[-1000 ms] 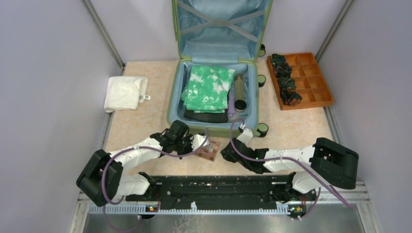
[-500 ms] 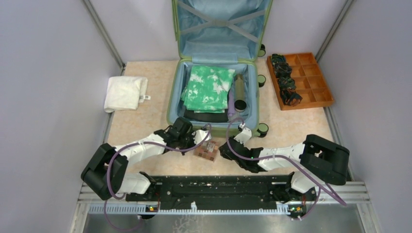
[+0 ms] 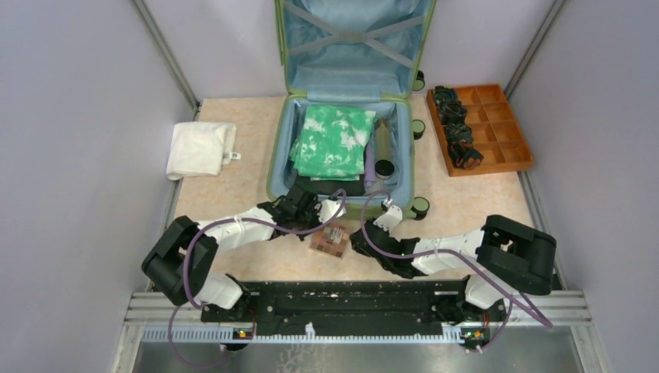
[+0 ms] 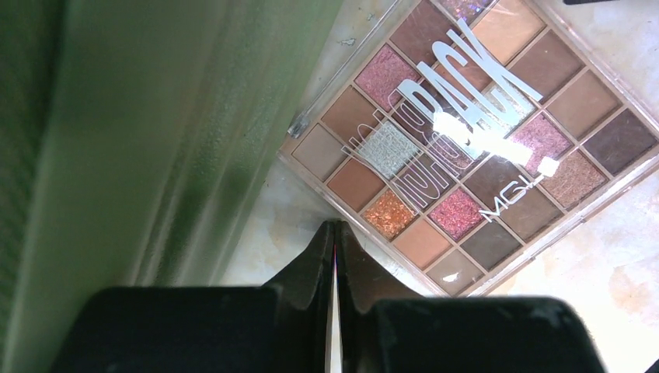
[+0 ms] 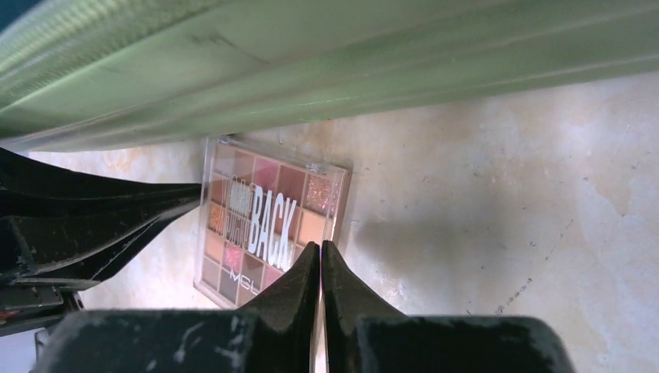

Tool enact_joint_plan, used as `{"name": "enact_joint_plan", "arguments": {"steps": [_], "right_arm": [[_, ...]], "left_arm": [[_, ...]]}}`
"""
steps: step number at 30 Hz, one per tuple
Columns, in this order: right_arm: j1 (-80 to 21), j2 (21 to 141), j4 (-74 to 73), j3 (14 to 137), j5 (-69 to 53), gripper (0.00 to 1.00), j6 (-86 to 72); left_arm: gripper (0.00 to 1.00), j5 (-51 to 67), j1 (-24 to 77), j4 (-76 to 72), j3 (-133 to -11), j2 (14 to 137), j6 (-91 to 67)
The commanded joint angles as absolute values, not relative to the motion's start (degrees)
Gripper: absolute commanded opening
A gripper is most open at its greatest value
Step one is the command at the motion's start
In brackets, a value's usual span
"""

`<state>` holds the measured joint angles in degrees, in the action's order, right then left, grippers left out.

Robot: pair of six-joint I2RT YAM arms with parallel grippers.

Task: Pack the luggage
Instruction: Move the makeup at the corner of the board.

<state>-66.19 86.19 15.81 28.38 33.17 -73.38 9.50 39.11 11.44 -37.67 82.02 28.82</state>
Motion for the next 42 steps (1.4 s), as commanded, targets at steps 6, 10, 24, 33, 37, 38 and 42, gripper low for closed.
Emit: {"name": "enact_joint_plan", "arguments": {"steps": [6, 10, 24, 33, 37, 38, 42], "right_arm": [[-66.80, 86.10, -8.94, 30.45, 19.33, 0.04, -84.12], [-66.81, 85.34, -6.81, 26.10, 18.52, 0.04, -87.34], [-66.84, 95.27, 8.89, 26.41, 13.73, 0.03, -87.31], [-66.46, 86.16, 16.79, 21.39, 17.77, 0.04, -86.05], [-66.58, 84.33, 17.74, 21.54, 17.63, 0.04, -84.28], [-66.62, 83.72, 17.90, 21.41, 17.66, 0.04, -84.03], [-66.74, 79.33, 15.89, 21.39, 18.86, 0.04, -82.74]], "left_arm": [[0.08, 8.20, 39.92, 14.29, -34.28, 80.21, 29.97], [0.08, 8.20, 39.92, 15.08, -33.95, 79.57, 30.16], [0.08, 10.70, 40.56, 15.22, -34.02, 80.04, 31.13], [0.08, 18.35, 43.22, 22.86, -36.93, 74.43, 29.39], [0.08, 18.31, 45.46, 24.67, -37.73, 71.42, 28.95], [0.08, 18.41, 45.58, 24.89, -38.19, 70.88, 28.81], [0.08, 17.85, 45.99, 26.49, -40.78, 71.06, 28.03]]}}
